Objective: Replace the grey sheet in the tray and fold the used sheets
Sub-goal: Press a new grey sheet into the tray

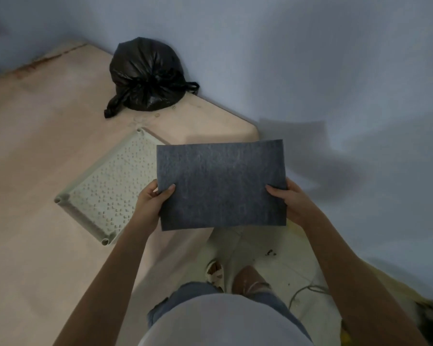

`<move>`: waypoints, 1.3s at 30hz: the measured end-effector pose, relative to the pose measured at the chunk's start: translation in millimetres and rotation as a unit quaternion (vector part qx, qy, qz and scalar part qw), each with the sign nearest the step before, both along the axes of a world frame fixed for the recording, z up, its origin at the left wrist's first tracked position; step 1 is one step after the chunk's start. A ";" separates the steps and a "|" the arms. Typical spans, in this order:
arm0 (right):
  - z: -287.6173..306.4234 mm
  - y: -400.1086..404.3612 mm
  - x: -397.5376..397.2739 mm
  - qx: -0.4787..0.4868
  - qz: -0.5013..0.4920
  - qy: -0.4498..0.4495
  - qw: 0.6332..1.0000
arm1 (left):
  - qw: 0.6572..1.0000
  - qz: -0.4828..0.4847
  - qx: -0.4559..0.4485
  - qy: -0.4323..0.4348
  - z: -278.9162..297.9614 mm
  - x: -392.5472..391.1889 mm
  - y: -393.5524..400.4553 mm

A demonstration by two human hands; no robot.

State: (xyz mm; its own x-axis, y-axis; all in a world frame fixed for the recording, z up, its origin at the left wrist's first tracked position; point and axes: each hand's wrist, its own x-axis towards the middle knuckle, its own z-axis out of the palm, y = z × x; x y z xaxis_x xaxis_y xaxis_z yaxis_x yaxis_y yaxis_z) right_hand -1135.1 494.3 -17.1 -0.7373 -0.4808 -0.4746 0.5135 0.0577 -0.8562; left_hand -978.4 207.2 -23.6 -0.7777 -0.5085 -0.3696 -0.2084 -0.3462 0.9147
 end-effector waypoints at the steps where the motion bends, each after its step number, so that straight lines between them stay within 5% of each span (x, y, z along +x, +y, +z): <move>1: 0.0 -6.3 -6.1 -0.002 0.005 -0.003 1.000 | 1.000 0.010 0.005 -0.001 0.7 -1.6 -3.2; 22: 0.2 -238.4 -156.8 0.030 0.313 -0.028 0.949 | 0.936 0.351 0.007 -0.008 1.3 -11.1 -70.5; 32: -16.8 -307.6 -140.0 0.053 0.438 -0.049 0.896 | 0.882 0.467 0.022 -0.059 -10.2 19.4 -64.8; 39: -20.2 -329.9 -119.8 0.069 0.460 -0.033 0.885 | 0.874 0.476 0.028 -0.093 -24.7 35.4 -80.8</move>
State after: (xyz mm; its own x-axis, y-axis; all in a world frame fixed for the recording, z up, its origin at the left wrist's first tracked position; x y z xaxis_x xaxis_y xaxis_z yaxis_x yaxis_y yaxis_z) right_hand -1254.9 164.4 -37.3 -0.0331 -0.7966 -0.6037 0.2433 0.5794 -0.7779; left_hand -943.0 126.4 -48.2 0.0645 -0.8690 -0.4906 0.0552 -0.4878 0.8712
